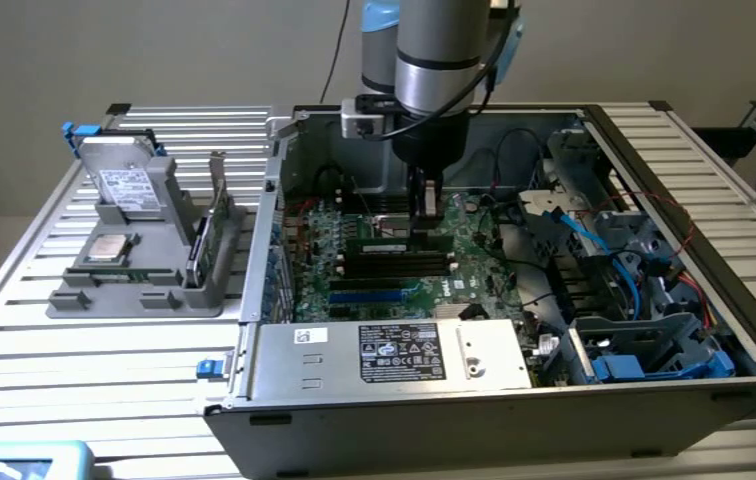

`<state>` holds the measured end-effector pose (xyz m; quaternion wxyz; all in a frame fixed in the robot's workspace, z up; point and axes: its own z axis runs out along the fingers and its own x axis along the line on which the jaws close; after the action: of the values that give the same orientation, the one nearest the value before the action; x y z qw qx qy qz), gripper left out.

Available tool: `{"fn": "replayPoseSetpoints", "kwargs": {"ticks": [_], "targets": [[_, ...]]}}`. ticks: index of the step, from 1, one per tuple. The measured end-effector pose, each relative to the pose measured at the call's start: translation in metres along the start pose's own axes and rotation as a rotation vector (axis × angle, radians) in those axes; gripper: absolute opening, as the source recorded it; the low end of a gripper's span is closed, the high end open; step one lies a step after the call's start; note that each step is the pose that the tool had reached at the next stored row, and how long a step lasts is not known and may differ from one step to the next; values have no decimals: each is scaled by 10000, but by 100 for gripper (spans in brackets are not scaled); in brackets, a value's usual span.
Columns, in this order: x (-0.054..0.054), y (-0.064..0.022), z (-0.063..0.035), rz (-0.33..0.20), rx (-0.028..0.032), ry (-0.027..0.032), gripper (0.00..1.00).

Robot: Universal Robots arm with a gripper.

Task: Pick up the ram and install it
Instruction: 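Insert the ram into the slot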

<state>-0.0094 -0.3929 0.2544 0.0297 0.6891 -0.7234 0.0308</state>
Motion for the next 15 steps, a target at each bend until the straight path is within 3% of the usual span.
{"fn": "replayPoseSetpoints", "kwargs": {"ticks": [8,11,15], "targets": [[-3,0,36,-6,7,70,12],[-3,0,38,-73,-20,69,12],[-3,-3,38,-131,-108,73,12]]}}
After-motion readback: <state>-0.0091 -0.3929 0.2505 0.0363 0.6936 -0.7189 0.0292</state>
